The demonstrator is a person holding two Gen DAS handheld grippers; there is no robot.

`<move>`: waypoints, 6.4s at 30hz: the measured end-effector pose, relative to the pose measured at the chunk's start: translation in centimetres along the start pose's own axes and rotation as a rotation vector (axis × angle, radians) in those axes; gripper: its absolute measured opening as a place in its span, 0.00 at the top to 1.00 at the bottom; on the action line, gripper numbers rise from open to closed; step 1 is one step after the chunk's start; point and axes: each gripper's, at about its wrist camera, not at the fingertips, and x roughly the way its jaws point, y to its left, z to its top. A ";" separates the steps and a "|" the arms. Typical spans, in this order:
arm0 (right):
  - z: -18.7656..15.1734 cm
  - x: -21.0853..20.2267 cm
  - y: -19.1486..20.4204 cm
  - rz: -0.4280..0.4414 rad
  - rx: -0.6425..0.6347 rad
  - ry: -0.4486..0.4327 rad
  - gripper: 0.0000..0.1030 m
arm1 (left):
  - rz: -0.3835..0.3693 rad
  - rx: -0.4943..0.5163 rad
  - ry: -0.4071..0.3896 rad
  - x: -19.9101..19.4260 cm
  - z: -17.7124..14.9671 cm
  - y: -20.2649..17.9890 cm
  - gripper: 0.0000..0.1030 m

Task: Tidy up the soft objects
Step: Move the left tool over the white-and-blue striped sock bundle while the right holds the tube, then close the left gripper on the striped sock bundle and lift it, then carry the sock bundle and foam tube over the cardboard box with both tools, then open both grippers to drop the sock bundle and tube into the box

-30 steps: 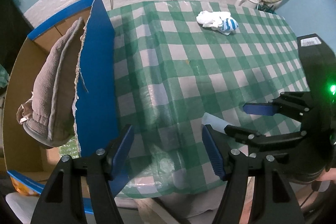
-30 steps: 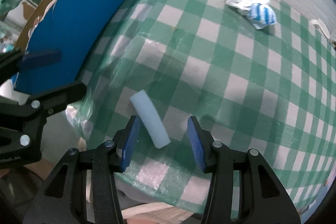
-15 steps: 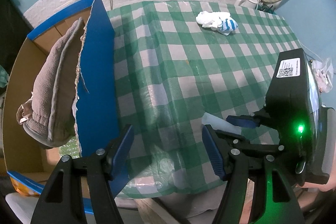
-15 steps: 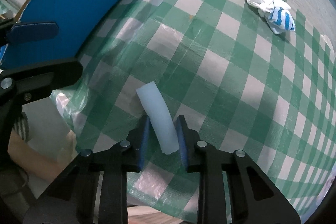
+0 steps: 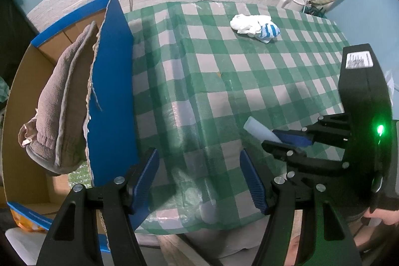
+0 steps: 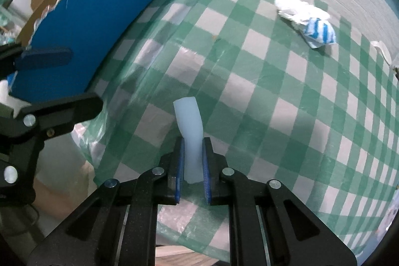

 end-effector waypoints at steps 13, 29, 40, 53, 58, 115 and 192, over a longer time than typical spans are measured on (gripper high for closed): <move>-0.2 -3.5 -4.2 -0.017 0.123 -0.075 0.89 | -0.013 0.000 -0.010 -0.2 1.3 -1.6 0.34; -0.8 -7.3 -10.9 -0.045 0.290 -0.179 0.89 | 0.014 0.025 -0.035 3.3 6.0 -4.1 0.29; -2.1 -8.6 -14.4 -0.049 0.363 -0.214 0.89 | 0.005 0.124 -0.102 4.9 7.8 -6.8 0.23; -1.9 -8.5 -18.0 -0.054 0.416 -0.230 0.89 | 0.010 0.301 -0.148 7.2 13.2 -10.9 0.21; -0.6 -8.5 -19.5 -0.051 0.447 -0.242 0.89 | 0.009 0.345 -0.145 8.2 14.8 -12.1 0.14; 1.6 -10.5 -16.9 -0.061 0.404 -0.285 0.89 | -0.033 0.342 -0.223 3.8 15.0 -12.7 0.42; 14.2 -5.2 14.0 0.106 -0.081 -0.160 0.84 | 0.131 -0.289 -0.207 -6.1 -0.8 19.4 0.42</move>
